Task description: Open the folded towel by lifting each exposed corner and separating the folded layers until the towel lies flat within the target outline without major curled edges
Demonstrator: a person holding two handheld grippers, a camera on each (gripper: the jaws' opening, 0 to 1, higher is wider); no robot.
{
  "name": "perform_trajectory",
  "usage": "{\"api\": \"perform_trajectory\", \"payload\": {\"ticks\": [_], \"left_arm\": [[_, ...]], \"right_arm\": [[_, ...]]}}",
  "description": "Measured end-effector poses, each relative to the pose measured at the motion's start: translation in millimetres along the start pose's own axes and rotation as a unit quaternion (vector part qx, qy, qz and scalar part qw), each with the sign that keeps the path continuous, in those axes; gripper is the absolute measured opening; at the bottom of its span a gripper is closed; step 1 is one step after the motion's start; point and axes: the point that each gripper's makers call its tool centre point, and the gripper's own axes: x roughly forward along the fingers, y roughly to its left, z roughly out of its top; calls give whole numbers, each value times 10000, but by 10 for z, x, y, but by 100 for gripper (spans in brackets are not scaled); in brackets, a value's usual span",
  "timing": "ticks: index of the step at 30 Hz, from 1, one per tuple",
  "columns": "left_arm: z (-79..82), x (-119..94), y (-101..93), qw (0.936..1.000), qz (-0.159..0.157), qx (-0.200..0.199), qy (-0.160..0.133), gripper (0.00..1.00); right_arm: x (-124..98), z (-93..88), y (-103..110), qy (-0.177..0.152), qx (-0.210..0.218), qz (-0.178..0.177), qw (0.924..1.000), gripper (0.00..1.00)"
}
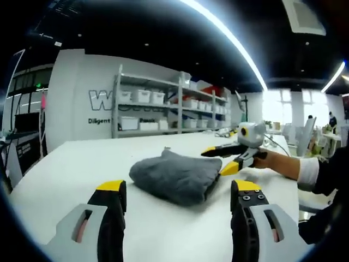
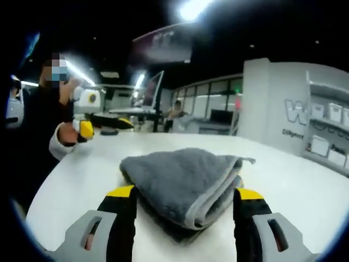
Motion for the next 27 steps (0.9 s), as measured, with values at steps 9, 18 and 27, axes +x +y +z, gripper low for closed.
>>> {"api": "perform_trajectory", "payload": {"ticks": [9, 18, 27], "left_arm": [[-67, 83, 15, 9999, 68, 101, 41, 75], [-143, 203, -76, 10000, -42, -52, -6, 79], [-154, 249, -135, 10000, -43, -77, -36, 74]], "right_arm": [[14, -124, 15, 237, 30, 84, 9997, 74], [5, -151, 33, 329, -31, 78, 9994, 72], [-41, -211, -8, 475, 17, 4, 9989, 68]]}}
